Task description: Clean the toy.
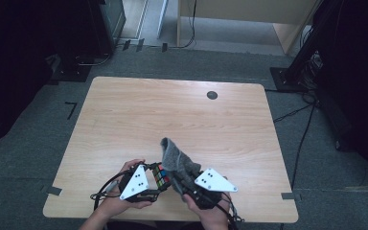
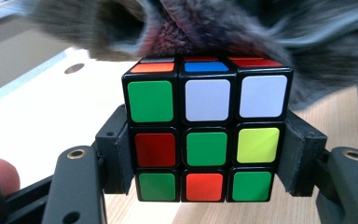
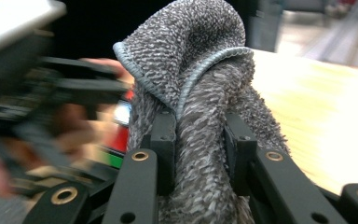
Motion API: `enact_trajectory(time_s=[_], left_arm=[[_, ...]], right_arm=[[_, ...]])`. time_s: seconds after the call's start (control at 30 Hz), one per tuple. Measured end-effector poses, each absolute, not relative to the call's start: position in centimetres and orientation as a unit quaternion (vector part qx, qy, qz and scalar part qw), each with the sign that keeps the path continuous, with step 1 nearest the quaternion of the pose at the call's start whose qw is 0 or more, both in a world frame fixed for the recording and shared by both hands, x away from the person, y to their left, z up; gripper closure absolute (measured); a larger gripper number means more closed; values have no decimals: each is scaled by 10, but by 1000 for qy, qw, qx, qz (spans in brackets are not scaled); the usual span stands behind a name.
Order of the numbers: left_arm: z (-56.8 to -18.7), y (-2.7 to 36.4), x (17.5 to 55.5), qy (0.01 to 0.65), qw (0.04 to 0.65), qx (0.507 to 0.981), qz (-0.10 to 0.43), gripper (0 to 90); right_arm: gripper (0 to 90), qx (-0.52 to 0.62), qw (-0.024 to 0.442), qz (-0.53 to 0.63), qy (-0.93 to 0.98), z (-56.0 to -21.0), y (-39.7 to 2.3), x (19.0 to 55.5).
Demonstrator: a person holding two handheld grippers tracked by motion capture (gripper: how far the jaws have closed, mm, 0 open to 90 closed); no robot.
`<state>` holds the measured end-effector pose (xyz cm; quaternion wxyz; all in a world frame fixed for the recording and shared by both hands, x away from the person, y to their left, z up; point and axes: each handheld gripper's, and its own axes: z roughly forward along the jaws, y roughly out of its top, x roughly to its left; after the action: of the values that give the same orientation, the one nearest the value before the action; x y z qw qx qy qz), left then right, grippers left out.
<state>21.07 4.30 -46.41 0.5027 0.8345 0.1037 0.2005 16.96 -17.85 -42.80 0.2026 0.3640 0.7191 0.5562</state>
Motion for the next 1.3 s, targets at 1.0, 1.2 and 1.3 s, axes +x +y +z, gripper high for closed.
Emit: enact_trajectory(time_s=[1.0, 1.2, 1.3], left_arm=[[-452, 58, 212, 113, 578, 789, 174, 340], [-446, 70, 217, 129, 609, 768, 150, 340], [-446, 74, 218, 125, 605, 770, 158, 340]], right_arm=[[712, 416, 141, 587, 680, -436, -212, 189], [723, 412, 67, 602, 680, -455, -206, 196], [728, 398, 74, 596, 693, -454, -200, 194]])
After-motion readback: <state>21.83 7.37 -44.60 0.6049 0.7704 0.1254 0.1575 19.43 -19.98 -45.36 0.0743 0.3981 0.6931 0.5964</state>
